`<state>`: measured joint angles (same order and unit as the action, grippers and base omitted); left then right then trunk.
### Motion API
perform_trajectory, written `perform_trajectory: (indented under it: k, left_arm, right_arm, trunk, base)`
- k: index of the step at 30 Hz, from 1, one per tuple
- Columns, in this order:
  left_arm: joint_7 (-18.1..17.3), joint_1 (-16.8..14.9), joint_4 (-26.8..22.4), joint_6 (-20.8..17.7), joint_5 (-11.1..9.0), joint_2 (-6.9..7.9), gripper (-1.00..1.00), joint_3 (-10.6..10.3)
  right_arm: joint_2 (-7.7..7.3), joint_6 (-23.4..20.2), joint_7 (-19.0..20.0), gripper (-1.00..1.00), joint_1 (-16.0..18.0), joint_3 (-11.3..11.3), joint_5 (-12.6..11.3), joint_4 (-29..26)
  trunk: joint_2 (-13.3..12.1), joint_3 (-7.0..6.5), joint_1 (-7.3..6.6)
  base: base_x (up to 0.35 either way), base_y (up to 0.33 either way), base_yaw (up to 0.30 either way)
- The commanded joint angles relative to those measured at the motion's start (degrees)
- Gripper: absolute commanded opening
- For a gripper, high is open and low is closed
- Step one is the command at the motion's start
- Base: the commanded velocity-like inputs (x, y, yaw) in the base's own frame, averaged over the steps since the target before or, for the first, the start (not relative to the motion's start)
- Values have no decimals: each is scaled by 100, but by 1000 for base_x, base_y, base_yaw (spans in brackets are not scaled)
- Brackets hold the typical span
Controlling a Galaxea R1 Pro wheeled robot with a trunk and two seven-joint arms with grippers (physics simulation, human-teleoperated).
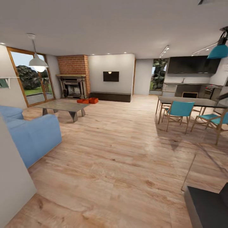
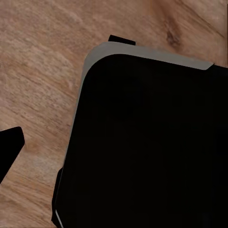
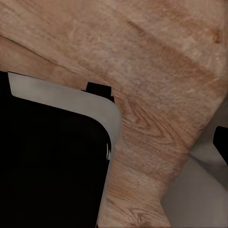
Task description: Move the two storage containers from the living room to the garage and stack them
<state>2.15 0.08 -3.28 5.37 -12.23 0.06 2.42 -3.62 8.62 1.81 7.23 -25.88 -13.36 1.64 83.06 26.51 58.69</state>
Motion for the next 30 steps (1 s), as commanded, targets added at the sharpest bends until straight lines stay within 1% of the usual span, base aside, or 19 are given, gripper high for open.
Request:
perform_trajectory:
  k: [1, 16, 22, 30]
  left_arm:
    - [5, 1, -6, 8, -8, 0, 100, 21]
    - [5, 1, -20, 10, -8, -15, 100, 21]
    - [5, 1, -38, 69, -3, -15, 100, 39]
    - [5, 1, -40, 25, -8, -15, 100, 15]
  right_arm:
    - [2, 34, 20, 100, 7, -47, -57, 17]
    - [2, 13, -13, 100, 7, -56, -62, 19]
    - [-3, -21, -14, 100, 7, -45, -90, 21]
    - [2, -36, -14, 100, 7, -47, -96, 19]
  trunk:
    - [2, 5, 3]
    - [2, 5, 3]
    - [2, 5, 3]
    - [2, 5, 3]
  base:
    - [333, 95, -42]
    - [333, 95, -4]
    - [333, 95, 0]
    - [333, 95, 0]
